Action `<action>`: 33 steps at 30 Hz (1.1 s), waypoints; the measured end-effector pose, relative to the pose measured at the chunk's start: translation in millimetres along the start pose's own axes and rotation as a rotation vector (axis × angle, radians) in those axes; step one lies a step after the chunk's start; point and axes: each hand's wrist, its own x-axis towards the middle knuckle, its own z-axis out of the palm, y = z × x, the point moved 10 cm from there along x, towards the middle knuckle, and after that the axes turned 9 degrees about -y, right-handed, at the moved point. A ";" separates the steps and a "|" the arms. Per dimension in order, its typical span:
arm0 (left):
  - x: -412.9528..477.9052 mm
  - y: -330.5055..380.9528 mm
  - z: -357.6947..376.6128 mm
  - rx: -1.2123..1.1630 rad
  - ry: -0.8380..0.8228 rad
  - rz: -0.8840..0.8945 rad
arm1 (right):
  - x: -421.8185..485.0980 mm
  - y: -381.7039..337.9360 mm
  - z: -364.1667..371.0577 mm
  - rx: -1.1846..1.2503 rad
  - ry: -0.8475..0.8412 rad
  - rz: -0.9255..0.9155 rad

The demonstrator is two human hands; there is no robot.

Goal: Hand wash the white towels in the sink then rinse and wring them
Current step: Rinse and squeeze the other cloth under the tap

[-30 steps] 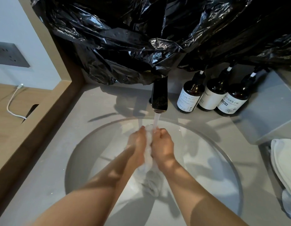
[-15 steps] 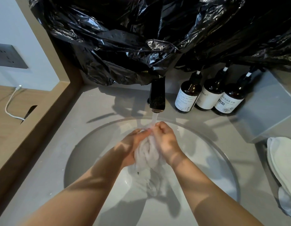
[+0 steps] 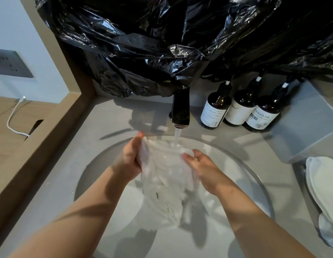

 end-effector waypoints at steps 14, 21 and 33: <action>-2.4 -49.2 36.1 0.108 0.236 -0.110 | 1.0 -29.5 24.6 -0.106 0.352 -0.224; -3.8 -10.2 28.1 0.557 0.229 -0.012 | 11.1 -0.2 -13.3 0.175 0.466 -0.020; 2.9 14.5 19.5 0.675 0.063 -0.024 | -2.8 -7.5 8.2 0.114 0.106 -0.066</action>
